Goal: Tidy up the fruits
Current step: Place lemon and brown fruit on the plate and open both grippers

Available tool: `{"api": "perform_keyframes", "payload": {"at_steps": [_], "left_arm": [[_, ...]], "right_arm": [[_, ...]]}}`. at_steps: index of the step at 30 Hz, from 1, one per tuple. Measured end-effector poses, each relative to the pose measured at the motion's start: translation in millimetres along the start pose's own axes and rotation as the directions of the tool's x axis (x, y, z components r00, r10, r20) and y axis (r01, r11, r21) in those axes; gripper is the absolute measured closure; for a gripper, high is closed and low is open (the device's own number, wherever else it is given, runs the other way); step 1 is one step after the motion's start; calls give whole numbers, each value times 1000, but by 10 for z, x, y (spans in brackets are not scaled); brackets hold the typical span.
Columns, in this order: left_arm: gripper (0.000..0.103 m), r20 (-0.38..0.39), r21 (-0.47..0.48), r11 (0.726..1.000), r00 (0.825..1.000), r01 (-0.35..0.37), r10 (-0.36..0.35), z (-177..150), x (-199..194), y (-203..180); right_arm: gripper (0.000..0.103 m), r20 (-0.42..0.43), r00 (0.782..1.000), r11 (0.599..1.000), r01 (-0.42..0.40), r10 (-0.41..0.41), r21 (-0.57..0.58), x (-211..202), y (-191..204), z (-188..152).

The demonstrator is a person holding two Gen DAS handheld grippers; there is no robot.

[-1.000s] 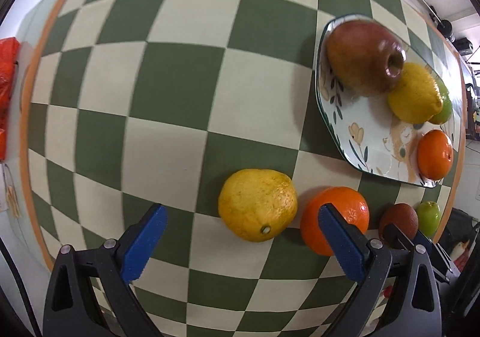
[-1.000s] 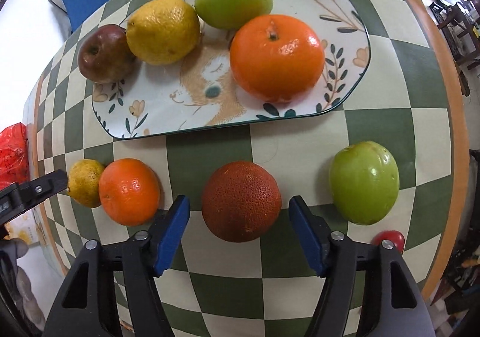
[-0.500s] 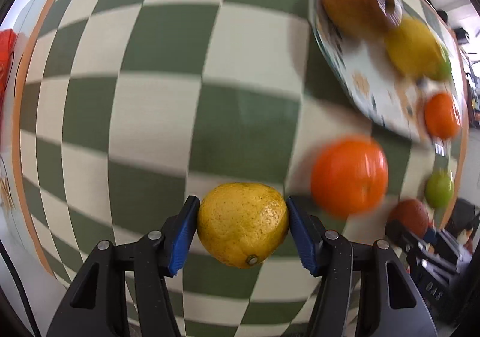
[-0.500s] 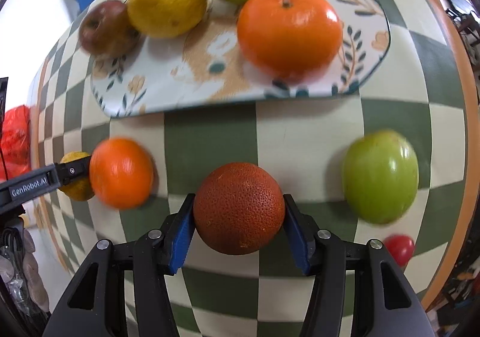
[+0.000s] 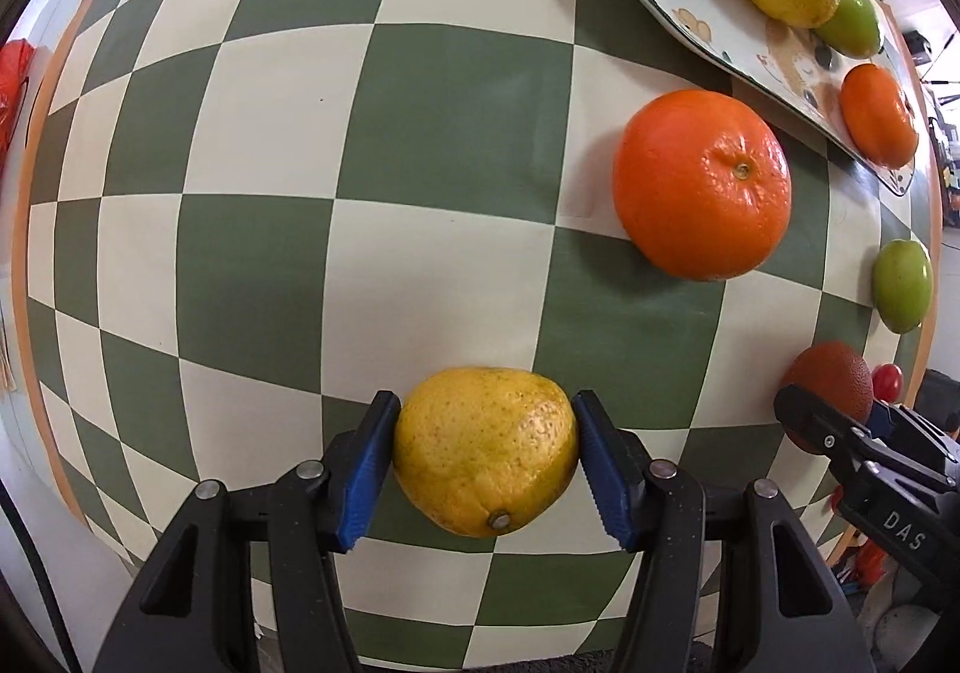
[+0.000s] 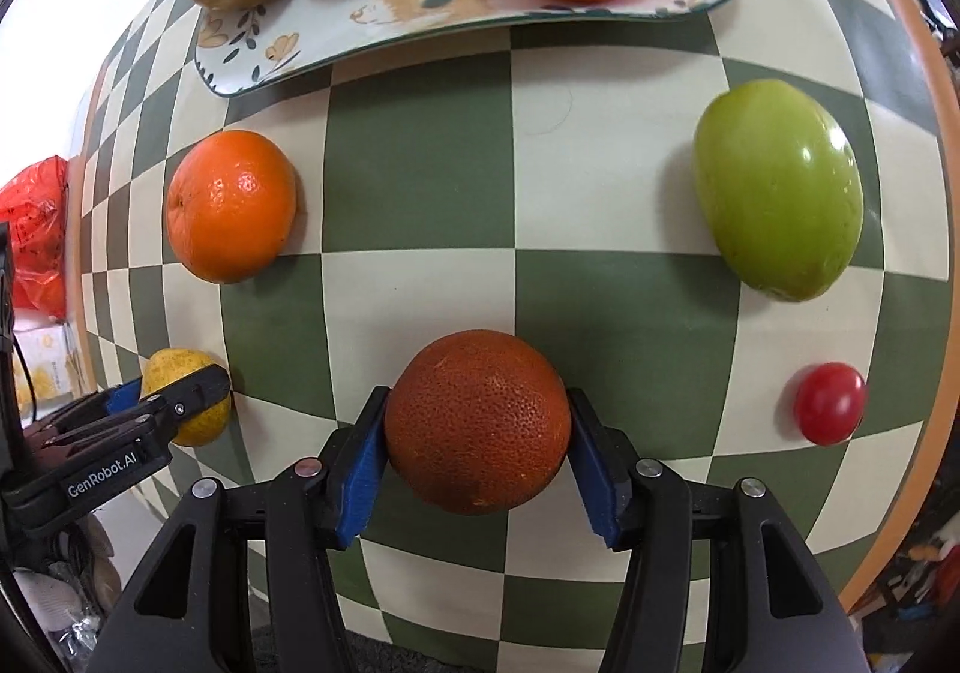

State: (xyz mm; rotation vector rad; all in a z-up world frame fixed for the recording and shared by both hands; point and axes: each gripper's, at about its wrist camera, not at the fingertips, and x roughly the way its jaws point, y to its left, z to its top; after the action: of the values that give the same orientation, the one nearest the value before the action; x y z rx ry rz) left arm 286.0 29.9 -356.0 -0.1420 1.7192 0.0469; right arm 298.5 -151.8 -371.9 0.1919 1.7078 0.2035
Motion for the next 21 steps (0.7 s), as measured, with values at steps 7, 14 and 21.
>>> {"api": "perform_keyframes", "payload": {"at_steps": [7, 14, 21], "left_arm": [[47, 64, -16, 991, 989, 134, -133, 178, -600, -196], [47, 159, -4, 974, 962, 225, -221, 803, -1180, -491], [46, 103, -64, 979, 977, 195, -188, 1381, -905, -604]], "right_arm": [[45, 9, 999, 999, -45, 45, 18, -33, 101, -57], [45, 149, 965, 969, -230, 215, 91, -708, -114, 68], [45, 283, 941, 963, -231, 185, 140, -1347, -618, 950]]}}
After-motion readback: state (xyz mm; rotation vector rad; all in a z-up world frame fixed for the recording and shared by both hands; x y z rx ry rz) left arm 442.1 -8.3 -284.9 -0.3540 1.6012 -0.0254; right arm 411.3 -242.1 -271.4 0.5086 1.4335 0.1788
